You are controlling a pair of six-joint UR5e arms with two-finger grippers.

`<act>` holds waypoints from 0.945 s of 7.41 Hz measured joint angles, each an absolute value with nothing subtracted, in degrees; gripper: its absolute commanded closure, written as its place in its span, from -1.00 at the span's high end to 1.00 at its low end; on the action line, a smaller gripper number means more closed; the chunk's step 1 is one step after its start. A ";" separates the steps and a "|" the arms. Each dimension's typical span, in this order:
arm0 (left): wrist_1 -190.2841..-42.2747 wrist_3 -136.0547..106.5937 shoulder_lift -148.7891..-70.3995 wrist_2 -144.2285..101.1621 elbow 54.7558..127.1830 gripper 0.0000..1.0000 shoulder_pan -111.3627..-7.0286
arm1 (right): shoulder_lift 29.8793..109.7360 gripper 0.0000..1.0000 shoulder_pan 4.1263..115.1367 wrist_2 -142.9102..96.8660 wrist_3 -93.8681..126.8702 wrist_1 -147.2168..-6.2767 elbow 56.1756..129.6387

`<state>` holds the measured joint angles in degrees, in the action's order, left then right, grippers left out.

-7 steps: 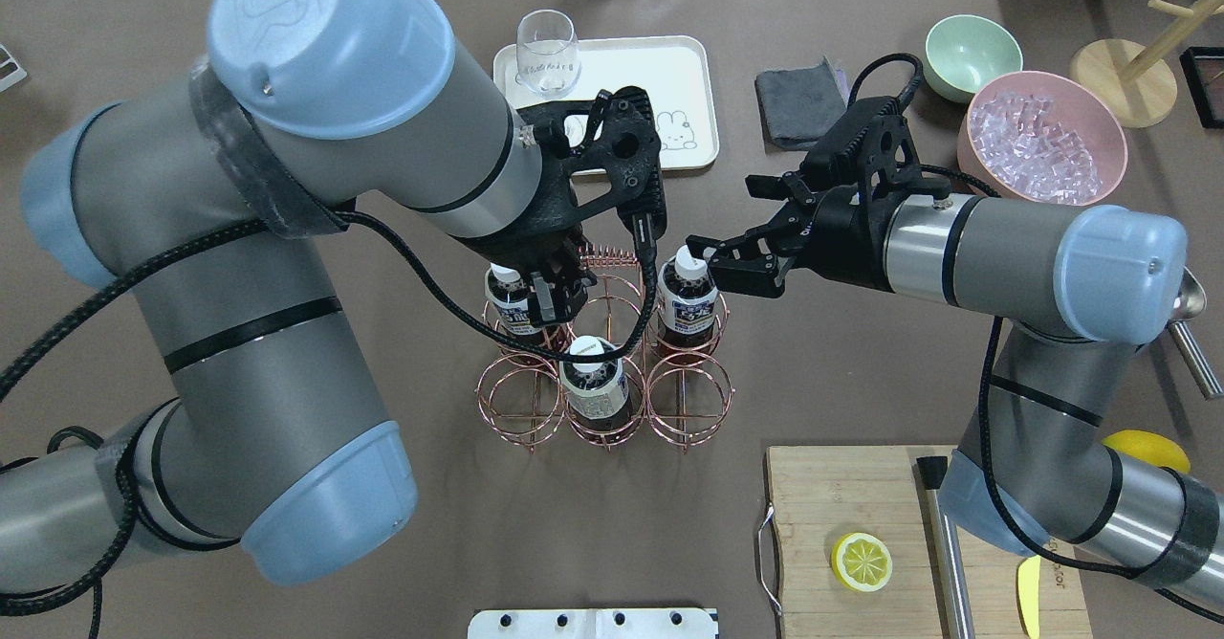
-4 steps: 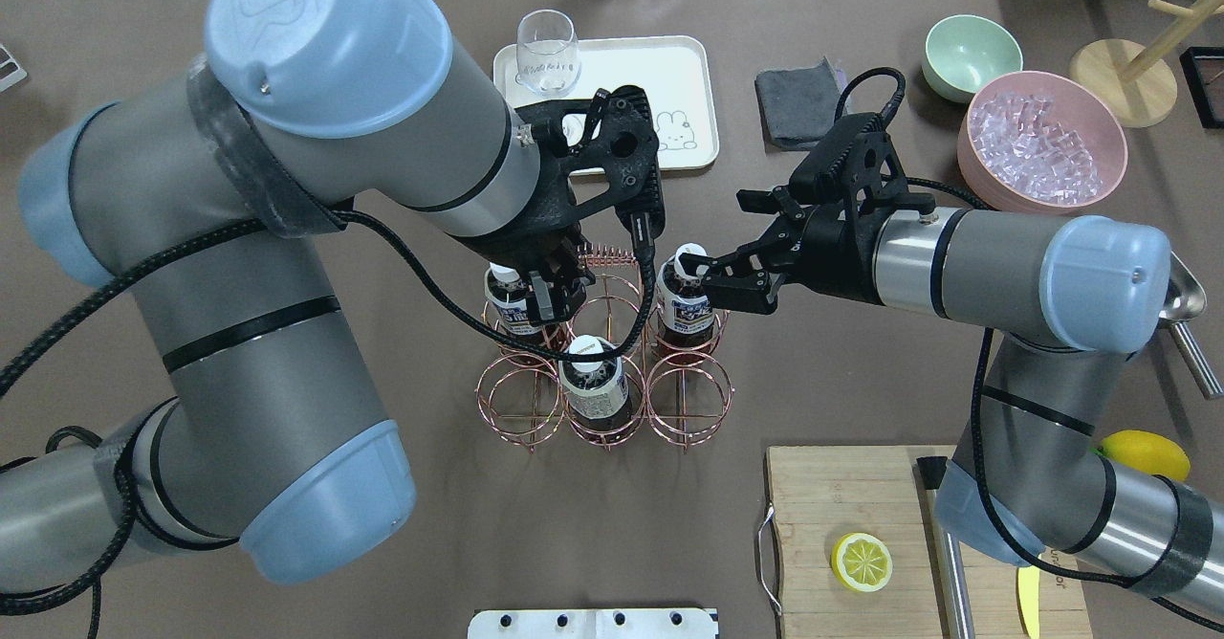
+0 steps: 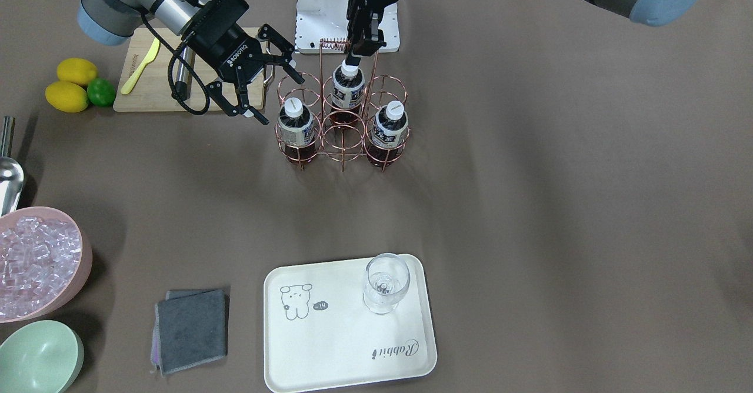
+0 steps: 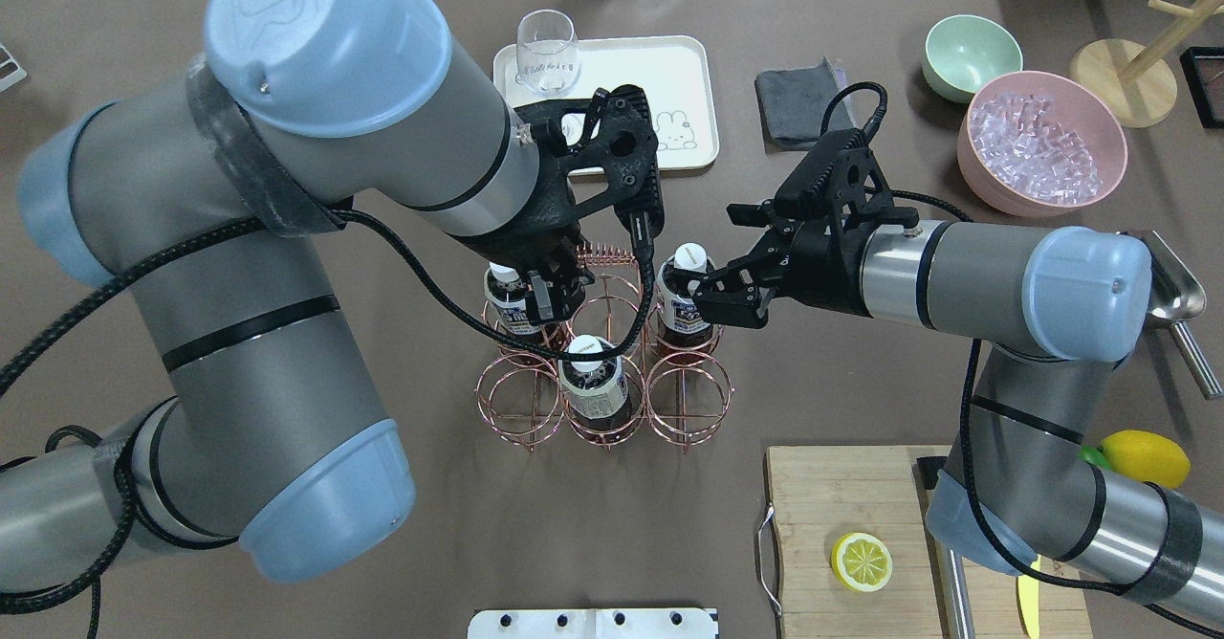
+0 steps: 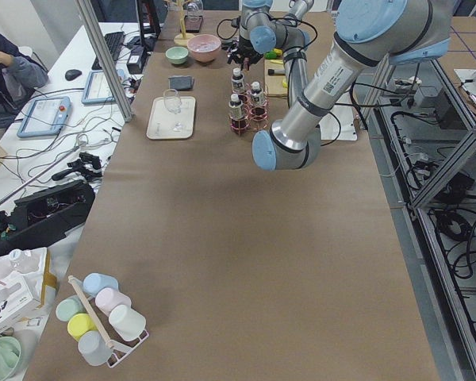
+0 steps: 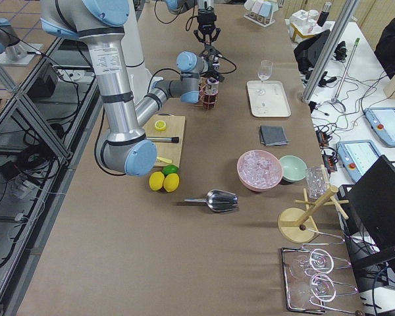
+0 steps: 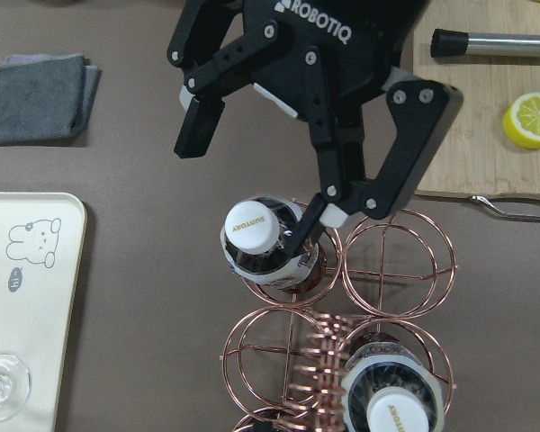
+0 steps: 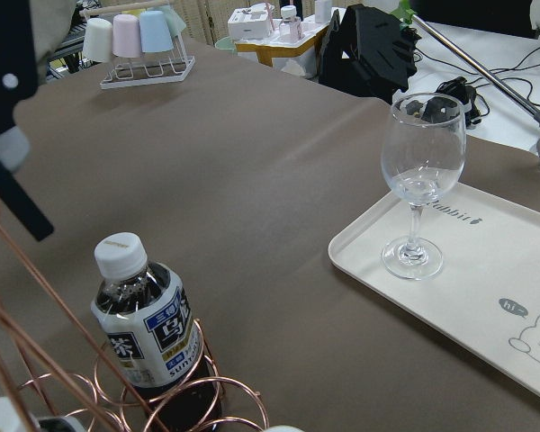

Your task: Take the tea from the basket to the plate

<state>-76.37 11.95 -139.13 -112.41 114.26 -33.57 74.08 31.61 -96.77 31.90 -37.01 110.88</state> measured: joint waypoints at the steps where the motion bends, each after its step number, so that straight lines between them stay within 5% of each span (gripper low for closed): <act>1: -76.34 11.96 -139.13 -112.41 114.26 -1.00 -33.57 | 73.85 1.00 31.59 -96.77 31.46 -37.14 110.50; 7: -76.29 12.04 -139.13 -112.57 114.24 -1.00 -33.62 | 72.57 1.00 30.39 -96.60 30.95 -37.63 109.04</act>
<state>-76.29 12.04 -139.13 -112.57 114.24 -33.62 72.57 30.39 -96.60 30.95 -37.63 109.04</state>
